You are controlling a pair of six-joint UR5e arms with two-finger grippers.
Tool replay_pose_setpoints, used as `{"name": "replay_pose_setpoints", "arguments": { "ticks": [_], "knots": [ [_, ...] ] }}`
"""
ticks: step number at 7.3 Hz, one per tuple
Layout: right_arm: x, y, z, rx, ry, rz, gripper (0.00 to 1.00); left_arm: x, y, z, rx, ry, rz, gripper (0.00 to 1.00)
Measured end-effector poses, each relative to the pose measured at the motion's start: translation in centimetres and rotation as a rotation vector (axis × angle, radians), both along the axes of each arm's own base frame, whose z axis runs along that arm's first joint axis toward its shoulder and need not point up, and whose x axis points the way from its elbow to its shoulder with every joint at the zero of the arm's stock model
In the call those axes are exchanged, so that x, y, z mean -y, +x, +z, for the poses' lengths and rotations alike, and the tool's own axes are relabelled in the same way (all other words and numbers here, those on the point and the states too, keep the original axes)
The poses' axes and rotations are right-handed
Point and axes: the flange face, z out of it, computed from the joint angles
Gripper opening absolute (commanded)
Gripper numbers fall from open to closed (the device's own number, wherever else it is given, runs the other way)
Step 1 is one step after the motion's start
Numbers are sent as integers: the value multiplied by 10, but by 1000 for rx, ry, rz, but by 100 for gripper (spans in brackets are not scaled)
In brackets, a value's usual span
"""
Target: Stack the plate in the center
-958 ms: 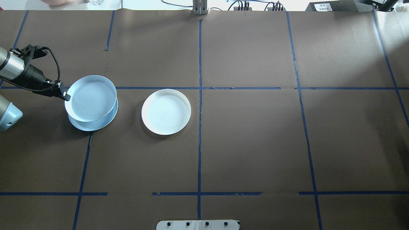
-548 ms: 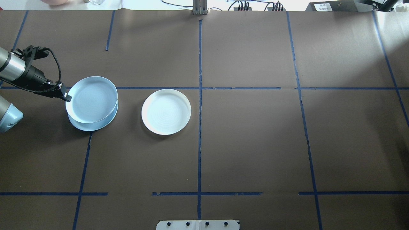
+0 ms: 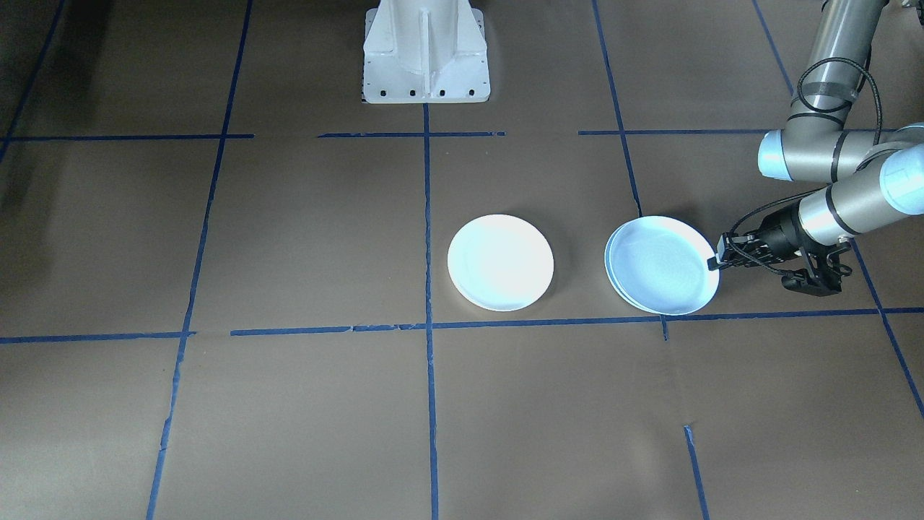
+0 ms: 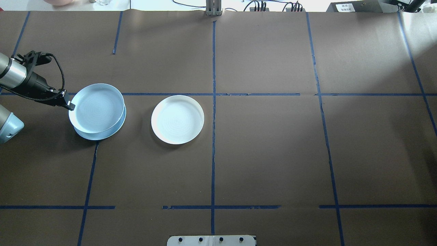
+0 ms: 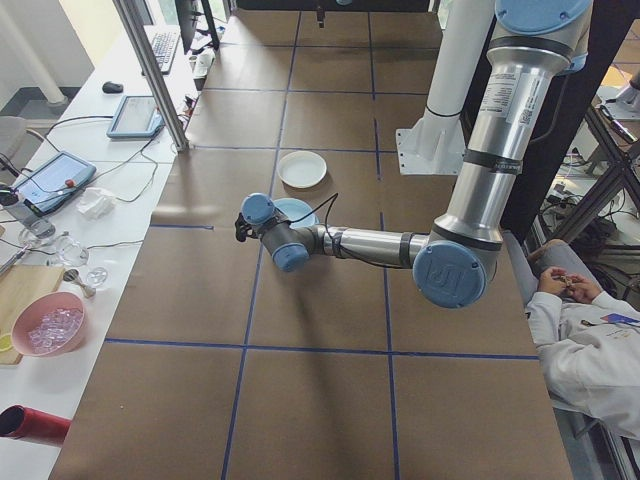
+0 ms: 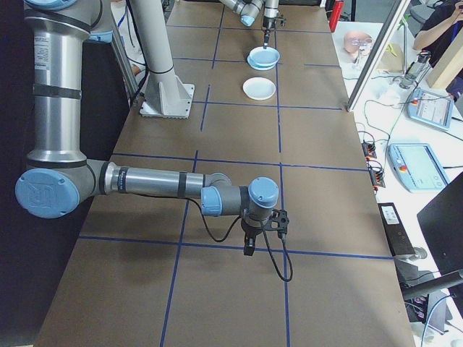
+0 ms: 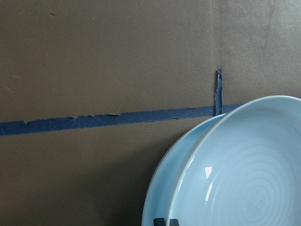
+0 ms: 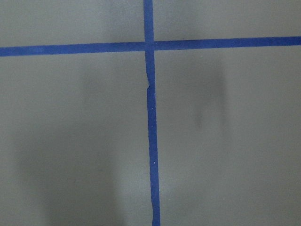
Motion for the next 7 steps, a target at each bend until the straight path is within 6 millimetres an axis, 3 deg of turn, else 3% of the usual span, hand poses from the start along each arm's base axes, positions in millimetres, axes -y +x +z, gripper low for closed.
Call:
{"name": "replay_pose_setpoints", "arguments": {
  "ticks": [3,4,5,7],
  "knots": [
    [0,0,0,0,2,0,100,-1,2,1,6,2,1,0],
    [0,0,0,0,2,0,100,-1,2,1,6,2,1,7],
    [0,0,-1,0,1,0,100,-1,3,1,6,1,1,41],
    [0,0,-1,0,2,0,100,-2,3,2,6,1,2,82]
  ]
}}
